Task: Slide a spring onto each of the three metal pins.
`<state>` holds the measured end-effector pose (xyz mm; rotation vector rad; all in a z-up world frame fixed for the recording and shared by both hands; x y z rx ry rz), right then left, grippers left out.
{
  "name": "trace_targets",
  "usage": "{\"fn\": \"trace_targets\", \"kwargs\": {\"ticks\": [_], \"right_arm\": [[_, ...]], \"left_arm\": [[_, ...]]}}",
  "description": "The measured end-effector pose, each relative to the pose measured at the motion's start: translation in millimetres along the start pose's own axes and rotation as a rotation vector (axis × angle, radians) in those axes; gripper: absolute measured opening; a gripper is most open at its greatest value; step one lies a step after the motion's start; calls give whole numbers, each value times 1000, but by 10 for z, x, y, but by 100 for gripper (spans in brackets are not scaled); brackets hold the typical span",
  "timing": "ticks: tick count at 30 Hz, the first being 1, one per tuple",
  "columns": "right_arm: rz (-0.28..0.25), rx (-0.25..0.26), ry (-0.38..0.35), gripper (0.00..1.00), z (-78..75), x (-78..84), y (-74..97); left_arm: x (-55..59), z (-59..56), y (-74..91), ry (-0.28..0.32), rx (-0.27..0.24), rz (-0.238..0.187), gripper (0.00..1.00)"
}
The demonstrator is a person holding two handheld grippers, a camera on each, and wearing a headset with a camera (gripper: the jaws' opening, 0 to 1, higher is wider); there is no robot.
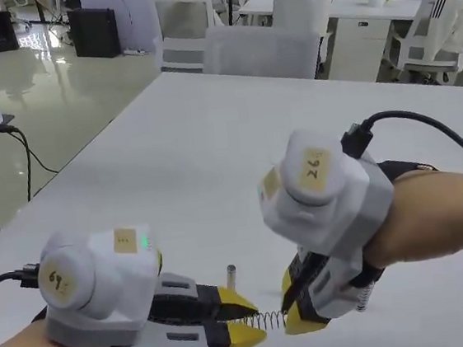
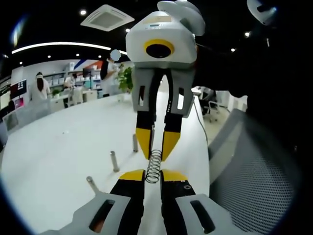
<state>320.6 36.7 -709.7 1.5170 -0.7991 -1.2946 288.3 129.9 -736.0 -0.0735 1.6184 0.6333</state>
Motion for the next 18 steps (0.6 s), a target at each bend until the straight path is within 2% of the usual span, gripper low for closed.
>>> {"fn": "trace_targets", "kwargs": {"ticks": [7,18], "right_arm": [[-5,13,10,8,13,-25,66],[-51,41,24,8,34,-164,224]], "left_arm": [[7,-1,-5,-13,5,3,4],[10,8,5,-20,-2,9,3]]}}
Point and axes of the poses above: the centre of the closed fingertips' face, and the gripper's own axes: y roughly backward along the fingers, z roughly to its left, x roughly out of its underside, the point moved 7 cm from there along y, roughly backward along the fingers, and after that the axes turned 1 degree about -y, right-handed, at the moved point
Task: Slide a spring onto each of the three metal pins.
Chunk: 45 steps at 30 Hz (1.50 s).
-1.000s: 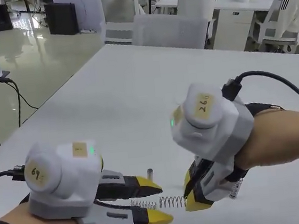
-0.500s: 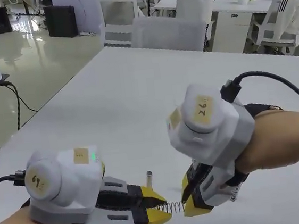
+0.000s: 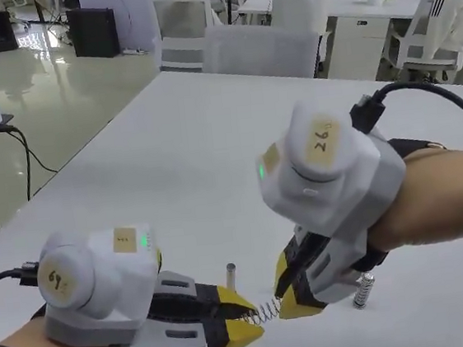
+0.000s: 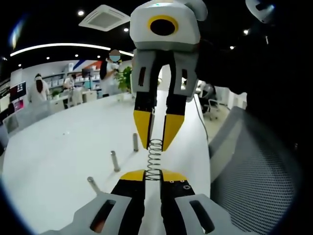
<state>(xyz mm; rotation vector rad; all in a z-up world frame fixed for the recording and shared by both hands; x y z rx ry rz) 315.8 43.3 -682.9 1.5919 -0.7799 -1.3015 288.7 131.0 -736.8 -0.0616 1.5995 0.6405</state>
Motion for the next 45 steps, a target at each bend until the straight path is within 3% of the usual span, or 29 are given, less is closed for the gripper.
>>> {"fn": "trace_targets", "kwargs": {"ticks": [20,33,45], "right_arm": [[-44,35,45,7,11,-247,77],[-59,28,24,13,-31,-209,74],[-58,-19,-12,12,-33,-145,-46]], "left_arm": [[-29,3,3,-25,-1,-8,2],[-36,4,10,-27,-1,-13,2],[-59,9,21,-30,-4,-28,2]]}}
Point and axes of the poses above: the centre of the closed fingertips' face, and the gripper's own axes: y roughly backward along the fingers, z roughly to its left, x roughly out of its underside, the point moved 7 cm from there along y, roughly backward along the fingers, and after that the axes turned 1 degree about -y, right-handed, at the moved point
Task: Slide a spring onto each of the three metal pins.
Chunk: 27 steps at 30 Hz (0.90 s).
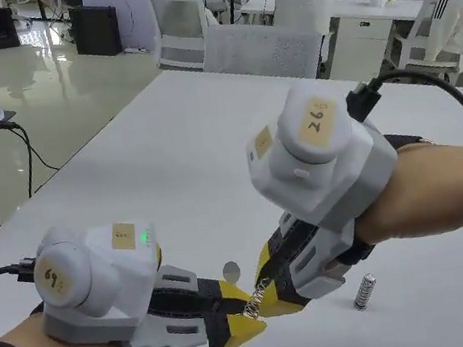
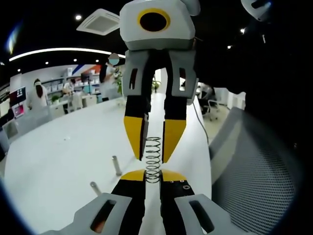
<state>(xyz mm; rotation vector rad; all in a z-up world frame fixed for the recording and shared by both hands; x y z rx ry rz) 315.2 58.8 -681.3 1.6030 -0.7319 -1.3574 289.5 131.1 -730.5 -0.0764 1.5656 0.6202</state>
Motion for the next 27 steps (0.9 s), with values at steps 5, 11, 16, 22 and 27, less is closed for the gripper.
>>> {"fn": "trace_targets", "kwargs": {"ticks": [5,11,16,22,27], "right_arm": [[-18,-14,-11,10,-5,-15,-24],[-24,-16,-19,9,0,-8,-24],[-20,-14,-28,8,0,-4,-17],[-4,-7,-28,8,-19,13,3],[14,12,-41,8,-94,99,71]], "left_arm": [[-15,5,3,1,-2,-11,2],[-23,2,3,-3,-1,-15,2],[-26,5,-3,3,-2,-20,3],[-21,16,5,21,-6,-17,5],[12,40,20,38,-16,-7,8]]}}
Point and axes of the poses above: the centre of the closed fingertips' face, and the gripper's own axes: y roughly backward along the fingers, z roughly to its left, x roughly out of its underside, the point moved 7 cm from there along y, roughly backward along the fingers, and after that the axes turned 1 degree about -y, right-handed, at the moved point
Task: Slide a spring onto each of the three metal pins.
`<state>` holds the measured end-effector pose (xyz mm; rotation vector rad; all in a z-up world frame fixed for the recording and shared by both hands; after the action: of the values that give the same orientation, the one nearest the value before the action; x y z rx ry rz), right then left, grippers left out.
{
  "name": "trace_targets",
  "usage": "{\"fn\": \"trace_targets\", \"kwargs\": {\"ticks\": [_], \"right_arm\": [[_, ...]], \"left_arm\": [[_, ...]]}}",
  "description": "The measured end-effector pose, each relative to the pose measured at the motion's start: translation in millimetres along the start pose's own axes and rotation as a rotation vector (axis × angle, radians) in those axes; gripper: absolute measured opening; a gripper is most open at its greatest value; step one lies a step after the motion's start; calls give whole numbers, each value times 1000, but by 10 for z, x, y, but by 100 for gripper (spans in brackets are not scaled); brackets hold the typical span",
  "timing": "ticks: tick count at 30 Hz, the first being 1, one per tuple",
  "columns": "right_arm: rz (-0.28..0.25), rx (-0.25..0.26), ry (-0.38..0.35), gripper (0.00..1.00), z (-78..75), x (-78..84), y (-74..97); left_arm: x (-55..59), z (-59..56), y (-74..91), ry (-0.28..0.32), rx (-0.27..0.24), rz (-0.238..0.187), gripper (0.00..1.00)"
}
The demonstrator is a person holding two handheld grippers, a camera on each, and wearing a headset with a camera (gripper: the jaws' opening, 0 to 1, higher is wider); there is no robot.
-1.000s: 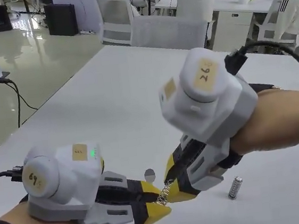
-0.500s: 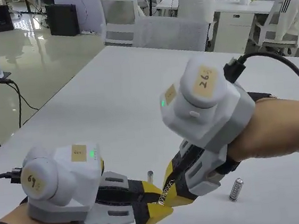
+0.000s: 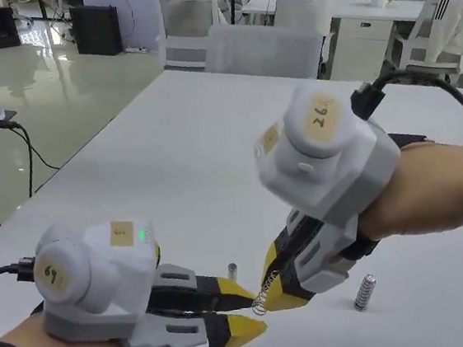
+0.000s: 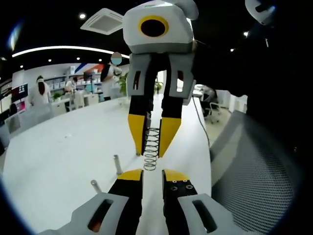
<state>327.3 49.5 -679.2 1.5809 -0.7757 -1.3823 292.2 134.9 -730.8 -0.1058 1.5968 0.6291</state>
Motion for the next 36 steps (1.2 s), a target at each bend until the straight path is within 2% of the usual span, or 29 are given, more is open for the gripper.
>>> {"fn": "trace_targets", "kwargs": {"ticks": [5,10,17,19,24,29,32,36], "right_arm": [[22,33,-19,8,-86,91,86],[44,83,-49,8,-221,197,182],[87,145,-75,8,-411,332,252],[105,159,-77,8,-468,368,233],[122,156,-88,8,-570,410,142],[153,163,-102,8,-712,453,22],[158,147,-120,8,-762,475,-49],[196,150,-116,8,-809,519,-125]], "left_arm": [[55,59,40,31,-27,10,13],[51,110,67,57,-66,6,19],[59,224,115,71,-149,8,29],[59,238,123,70,-162,9,31],[67,277,146,86,-190,8,40],[76,272,145,87,-189,12,42],[76,280,151,90,-194,10,45],[80,291,159,94,-197,7,46]]}}
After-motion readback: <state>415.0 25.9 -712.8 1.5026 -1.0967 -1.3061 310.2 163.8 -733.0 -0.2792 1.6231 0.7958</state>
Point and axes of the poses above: the centre of the closed fingertips' face, and the gripper's own axes: y roughly backward along the fingers, z roughly to its left, x roughly out of its underside, the point moved 7 cm from there along y, roughly backward along the fingers, and after that the axes turned 1 degree about -y, right-handed, at the moved point
